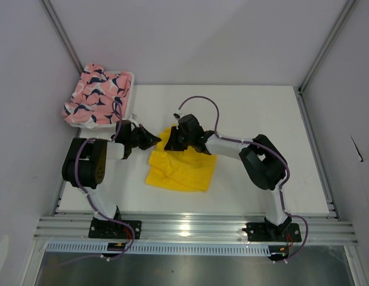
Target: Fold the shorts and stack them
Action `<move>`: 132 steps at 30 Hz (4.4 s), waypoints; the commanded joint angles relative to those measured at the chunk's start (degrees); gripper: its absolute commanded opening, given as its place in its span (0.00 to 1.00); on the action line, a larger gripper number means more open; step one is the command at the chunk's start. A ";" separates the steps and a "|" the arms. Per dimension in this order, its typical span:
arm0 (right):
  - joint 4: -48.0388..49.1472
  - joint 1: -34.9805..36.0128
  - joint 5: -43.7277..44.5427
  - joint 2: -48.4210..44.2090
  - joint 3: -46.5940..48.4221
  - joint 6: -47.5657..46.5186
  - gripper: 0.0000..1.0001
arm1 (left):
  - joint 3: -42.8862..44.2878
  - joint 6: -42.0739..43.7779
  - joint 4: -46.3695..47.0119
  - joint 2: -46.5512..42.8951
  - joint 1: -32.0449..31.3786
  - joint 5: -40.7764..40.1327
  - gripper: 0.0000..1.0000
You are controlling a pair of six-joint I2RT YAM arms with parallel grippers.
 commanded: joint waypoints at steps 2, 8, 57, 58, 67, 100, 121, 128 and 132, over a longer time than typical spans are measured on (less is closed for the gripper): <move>9.69 1.04 -5.85 -6.41 -4.93 0.95 0.08 | 1.18 2.29 -3.90 0.05 -0.91 -2.31 0.00; 16.47 0.60 -12.35 -3.52 -6.18 5.52 0.09 | 0.83 2.38 -4.25 -0.74 -1.27 -3.10 0.00; 6.27 8.25 5.65 -9.30 -16.01 -7.75 0.25 | 2.40 3.26 -11.27 -4.08 -3.55 -7.76 0.08; 6.62 7.90 5.74 -11.75 -17.06 -7.48 0.28 | 2.84 3.43 -11.72 -3.99 -3.73 -8.02 0.10; -2.94 -1.31 6.63 -24.42 -18.74 -9.68 0.65 | 4.52 5.98 -18.20 -9.35 -5.49 -11.80 0.78; 9.87 -34.11 -24.84 -6.86 -17.16 -3.19 0.73 | -8.05 -2.18 -6.98 -17.36 -17.70 -11.19 0.88; 20.33 -36.84 -29.59 -1.49 -16.63 4.37 0.17 | -3.05 2.64 -14.61 -21.04 -17.44 -14.79 0.91; 29.29 -44.29 -23.80 -6.23 -26.02 13.59 0.00 | 0.65 4.93 -24.28 -29.56 -16.39 -17.51 0.93; 32.20 -54.47 -20.02 -12.20 -34.55 17.82 0.00 | 0.30 5.54 -24.99 -31.85 -16.12 -18.31 0.93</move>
